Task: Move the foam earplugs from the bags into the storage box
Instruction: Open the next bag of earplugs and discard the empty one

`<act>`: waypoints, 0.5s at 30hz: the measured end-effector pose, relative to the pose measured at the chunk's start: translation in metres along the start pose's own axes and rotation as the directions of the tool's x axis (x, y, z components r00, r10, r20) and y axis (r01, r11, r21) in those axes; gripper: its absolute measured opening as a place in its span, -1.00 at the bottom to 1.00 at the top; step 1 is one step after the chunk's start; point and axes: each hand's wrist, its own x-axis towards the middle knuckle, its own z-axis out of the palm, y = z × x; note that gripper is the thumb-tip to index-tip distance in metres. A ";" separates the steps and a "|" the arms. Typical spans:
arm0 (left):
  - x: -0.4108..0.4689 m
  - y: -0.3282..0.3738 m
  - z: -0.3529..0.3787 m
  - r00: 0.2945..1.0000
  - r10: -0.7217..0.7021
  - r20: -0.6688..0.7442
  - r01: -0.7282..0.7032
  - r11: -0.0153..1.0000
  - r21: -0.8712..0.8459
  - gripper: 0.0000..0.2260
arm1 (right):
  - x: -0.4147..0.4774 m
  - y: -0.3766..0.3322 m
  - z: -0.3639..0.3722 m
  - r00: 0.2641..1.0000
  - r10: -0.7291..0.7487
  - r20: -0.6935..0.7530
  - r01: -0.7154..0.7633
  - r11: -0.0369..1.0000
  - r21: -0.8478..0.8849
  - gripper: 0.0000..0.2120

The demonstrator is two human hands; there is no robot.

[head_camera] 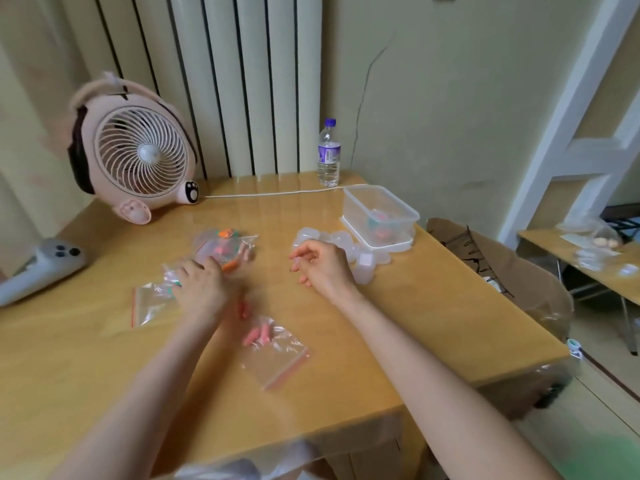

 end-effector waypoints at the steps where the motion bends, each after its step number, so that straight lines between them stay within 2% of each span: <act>1: 0.001 -0.003 0.000 1.000 -0.002 -0.001 0.002 1.000 0.030 -0.61 | 0.003 0.000 0.005 1.000 -0.001 0.009 0.001 1.000 -0.009 -0.81; 7: 0.010 -0.014 0.003 0.987 0.102 -0.128 -0.072 0.974 0.216 -0.82 | 0.013 0.000 0.024 0.999 -0.001 0.048 -0.001 0.999 0.038 -0.84; 9: 0.010 -0.012 -0.002 0.950 0.210 -0.229 -0.161 0.963 0.216 -0.90 | 0.012 0.003 0.028 0.998 -0.035 0.045 0.032 0.997 0.064 -0.87; 10: 0.008 -0.010 -0.006 0.910 0.298 -0.288 -0.246 0.948 0.204 -0.92 | 0.012 0.005 0.030 0.996 -0.073 0.045 0.071 0.996 0.054 -0.84; 13: -0.002 -0.002 -0.012 0.757 0.492 -0.429 -0.508 0.857 0.087 -0.83 | 0.011 0.010 0.030 0.956 -0.288 0.059 0.293 0.951 -0.099 -0.59; 15: -0.010 0.005 -0.013 0.743 0.510 -0.434 -0.618 0.772 -0.150 -0.82 | 0.011 0.011 0.032 0.923 -0.383 0.040 0.385 0.914 -0.126 -0.61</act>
